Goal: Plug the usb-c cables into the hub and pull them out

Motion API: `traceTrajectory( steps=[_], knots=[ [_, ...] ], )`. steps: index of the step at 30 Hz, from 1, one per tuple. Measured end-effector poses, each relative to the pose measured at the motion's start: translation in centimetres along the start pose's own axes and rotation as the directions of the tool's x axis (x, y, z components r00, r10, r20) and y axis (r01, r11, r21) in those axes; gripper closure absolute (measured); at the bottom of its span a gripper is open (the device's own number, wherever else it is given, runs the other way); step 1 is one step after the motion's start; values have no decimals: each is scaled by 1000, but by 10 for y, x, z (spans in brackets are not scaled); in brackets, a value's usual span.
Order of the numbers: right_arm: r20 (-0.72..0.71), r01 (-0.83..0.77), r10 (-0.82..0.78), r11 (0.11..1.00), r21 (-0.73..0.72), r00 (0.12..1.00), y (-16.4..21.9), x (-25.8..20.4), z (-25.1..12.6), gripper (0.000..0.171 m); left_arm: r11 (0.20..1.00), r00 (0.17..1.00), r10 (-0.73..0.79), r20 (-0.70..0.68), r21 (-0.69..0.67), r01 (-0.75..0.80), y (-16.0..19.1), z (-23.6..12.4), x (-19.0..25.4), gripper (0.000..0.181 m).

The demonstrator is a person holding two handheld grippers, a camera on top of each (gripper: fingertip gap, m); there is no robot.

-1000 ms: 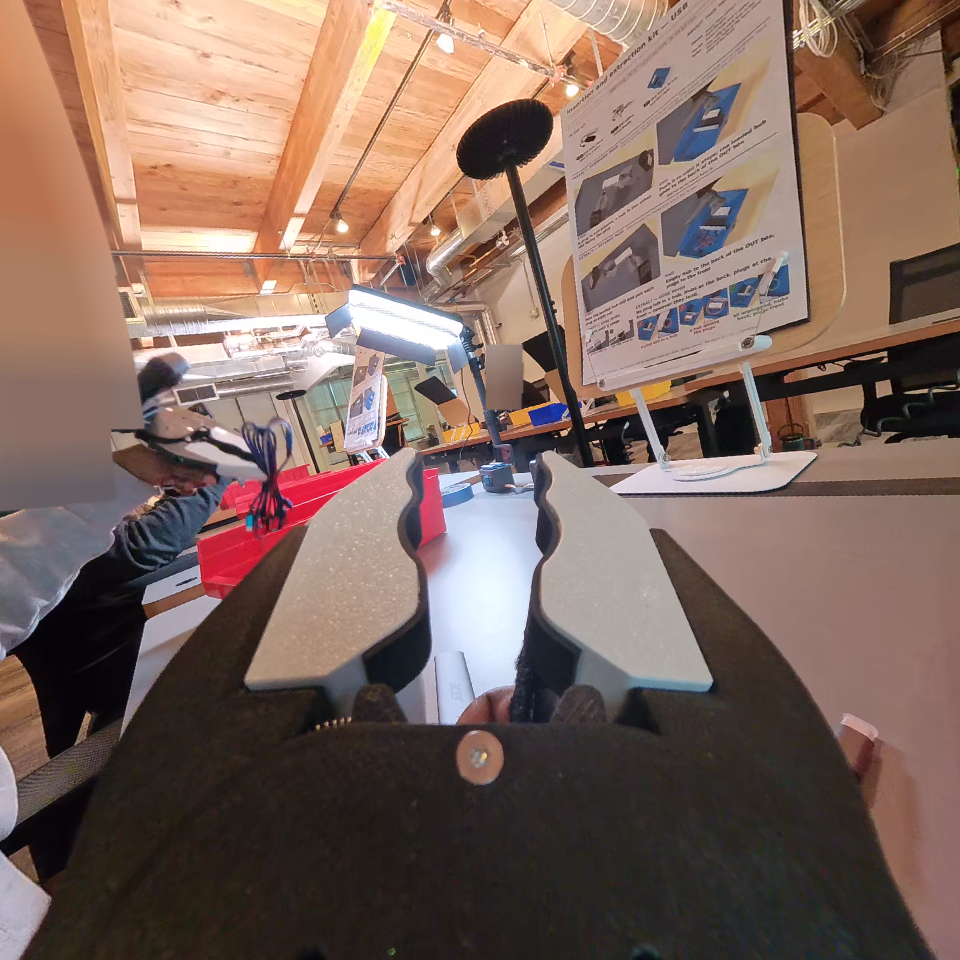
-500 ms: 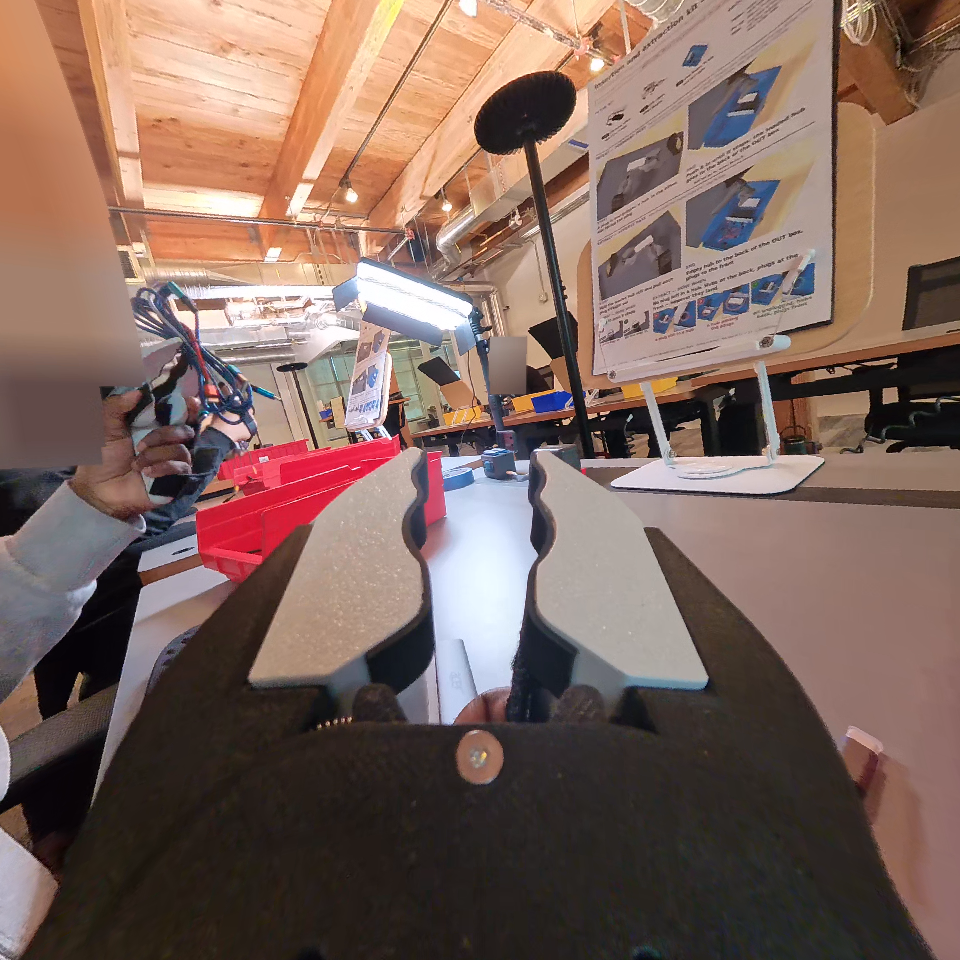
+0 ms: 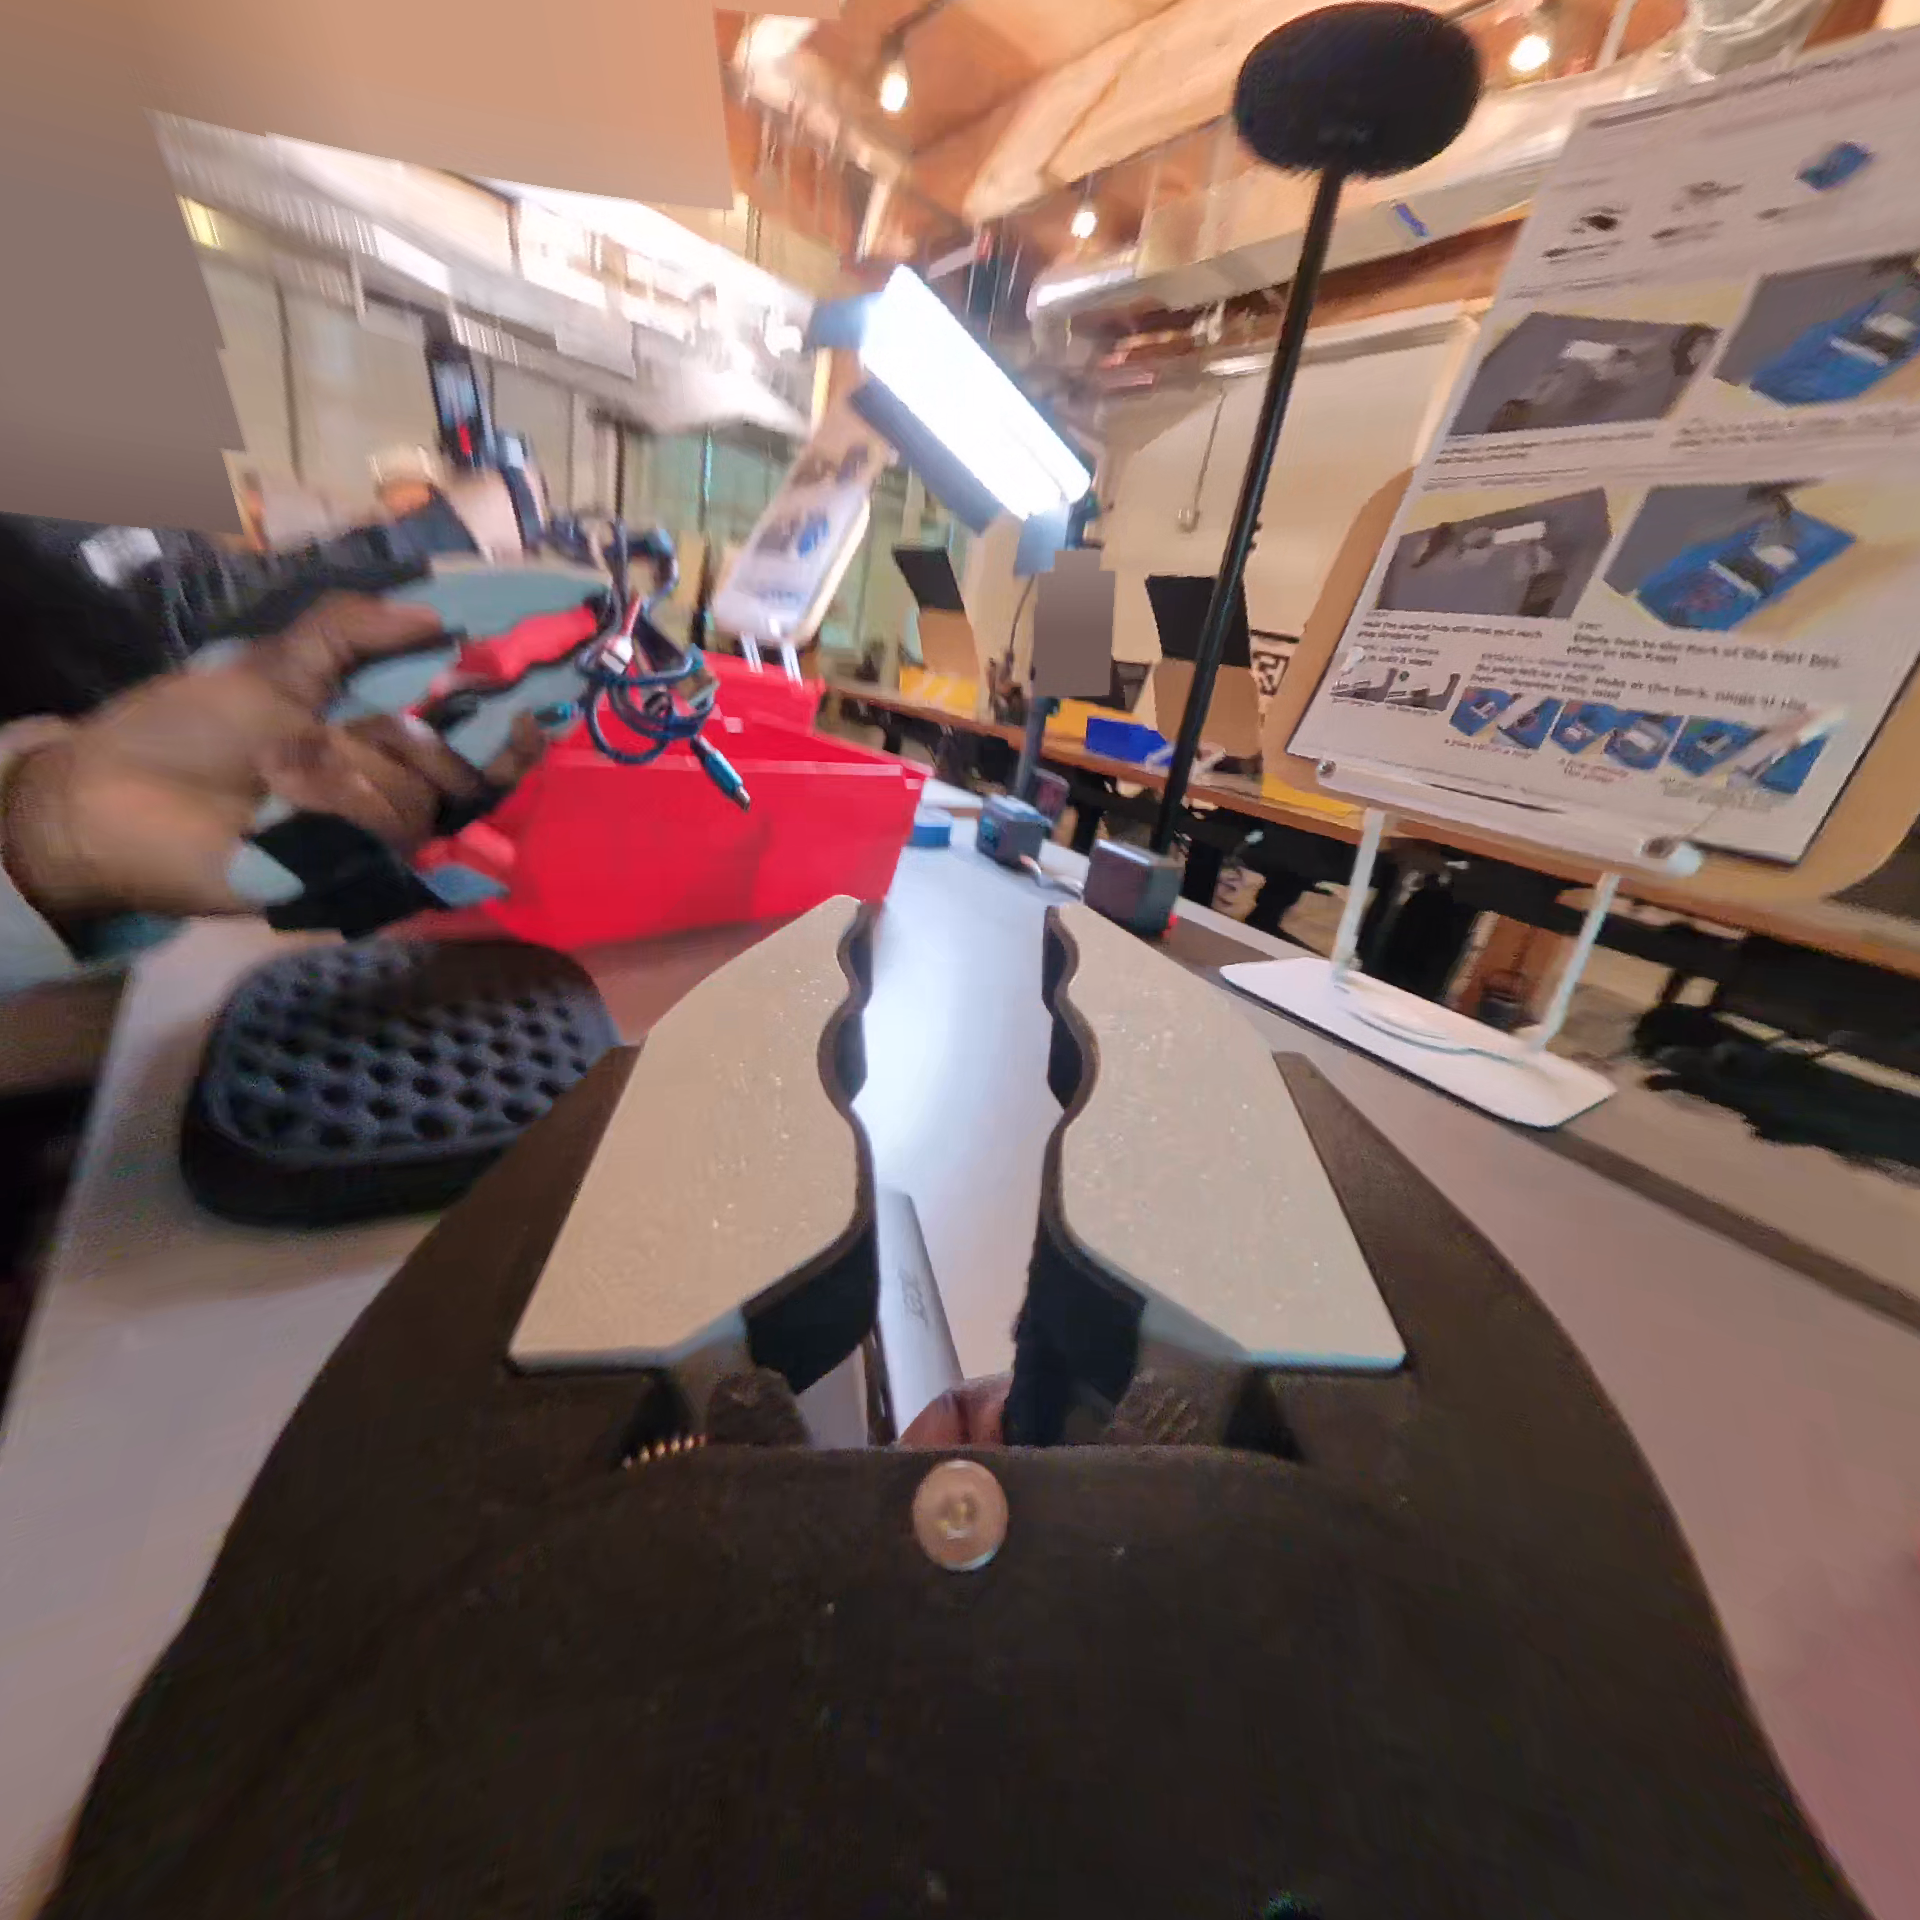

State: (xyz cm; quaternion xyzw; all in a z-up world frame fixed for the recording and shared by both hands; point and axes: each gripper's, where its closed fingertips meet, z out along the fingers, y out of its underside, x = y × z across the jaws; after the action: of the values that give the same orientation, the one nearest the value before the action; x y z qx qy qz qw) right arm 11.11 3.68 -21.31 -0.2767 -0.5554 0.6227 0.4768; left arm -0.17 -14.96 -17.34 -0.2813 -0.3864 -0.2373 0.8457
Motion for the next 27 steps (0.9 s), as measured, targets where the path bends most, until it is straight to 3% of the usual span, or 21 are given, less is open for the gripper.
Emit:
traceTrajectory(
  steps=[3,7,10,15,27],
  knots=[
    [107,134,-119,979,-151,987,14,-34,16,150,1000,999,-6,37,5,6,9,-3,-6,167],
    [286,122,-66,976,-182,956,7,-100,41,148,1000,999,-8,50,4,8,17,-2,-7,167],
    [237,164,-123,973,-161,964,4,-118,59,148,1000,998,-24,51,-12,25,23,0,-8,167],
    [162,105,-79,982,-158,984,6,-118,77,150,999,998,-44,49,-29,46,31,1,-8,167],
    [137,131,-106,972,-196,985,17,-111,80,161,996,996,-71,60,-57,75,42,4,-9,167]
  ],
)
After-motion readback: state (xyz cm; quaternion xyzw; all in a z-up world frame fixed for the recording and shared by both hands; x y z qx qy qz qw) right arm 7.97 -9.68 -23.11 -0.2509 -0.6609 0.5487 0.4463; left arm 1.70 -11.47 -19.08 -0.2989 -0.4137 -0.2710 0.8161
